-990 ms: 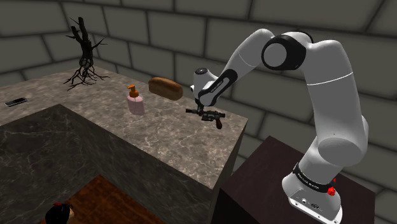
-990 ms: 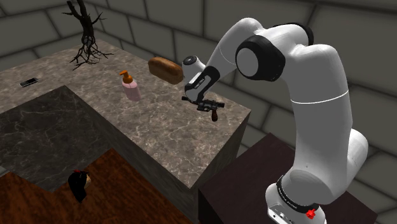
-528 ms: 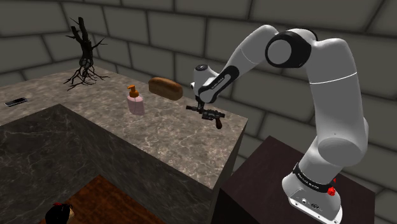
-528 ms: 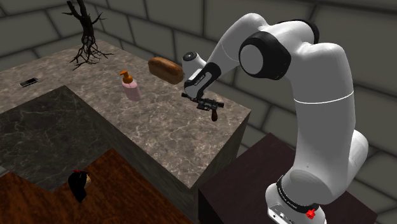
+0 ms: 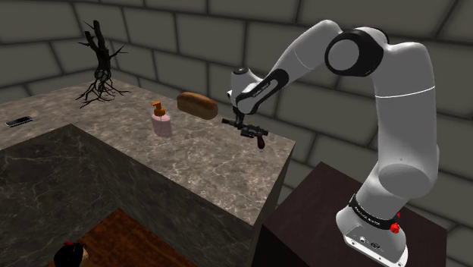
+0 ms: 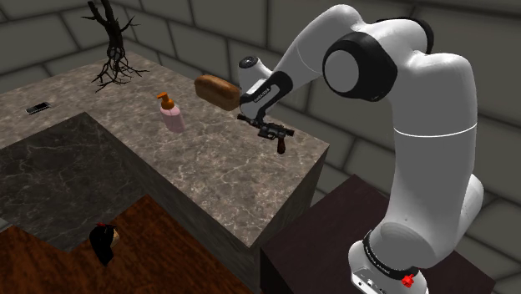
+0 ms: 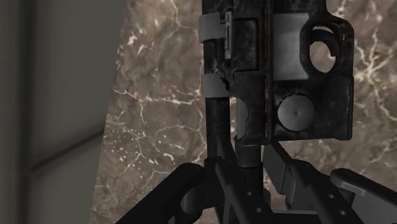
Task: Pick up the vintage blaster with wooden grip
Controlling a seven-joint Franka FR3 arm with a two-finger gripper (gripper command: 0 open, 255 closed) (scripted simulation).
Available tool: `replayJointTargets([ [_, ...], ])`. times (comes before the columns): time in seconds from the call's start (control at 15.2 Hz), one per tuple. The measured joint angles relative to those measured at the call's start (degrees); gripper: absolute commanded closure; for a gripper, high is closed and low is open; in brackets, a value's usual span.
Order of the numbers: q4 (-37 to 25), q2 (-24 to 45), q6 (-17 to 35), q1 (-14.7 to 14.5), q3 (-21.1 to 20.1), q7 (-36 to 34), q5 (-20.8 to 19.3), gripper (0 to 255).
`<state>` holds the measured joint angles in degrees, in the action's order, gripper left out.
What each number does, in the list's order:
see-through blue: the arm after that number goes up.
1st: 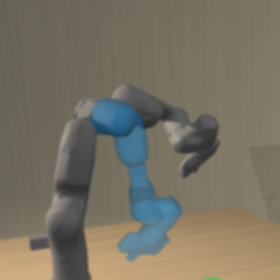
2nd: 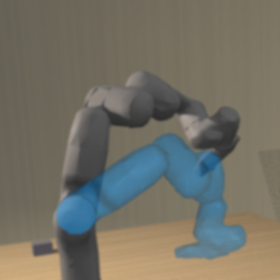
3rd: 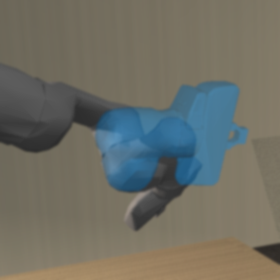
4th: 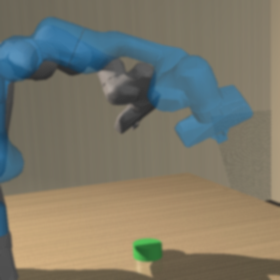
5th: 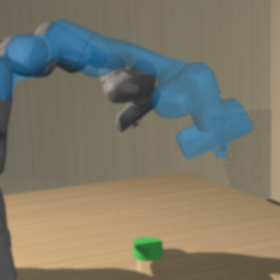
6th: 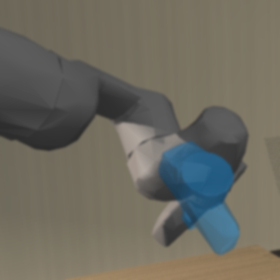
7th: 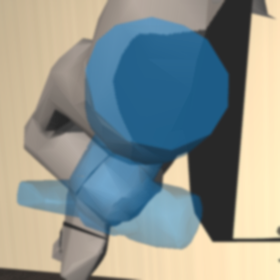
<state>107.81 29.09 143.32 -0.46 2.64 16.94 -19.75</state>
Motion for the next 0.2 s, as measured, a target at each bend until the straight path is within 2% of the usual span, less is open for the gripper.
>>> replayJointTargets([
  [0.2, 0.0, -1.5, -1.4, 0.2, -0.2, 0.7, 0.4, 255],
])
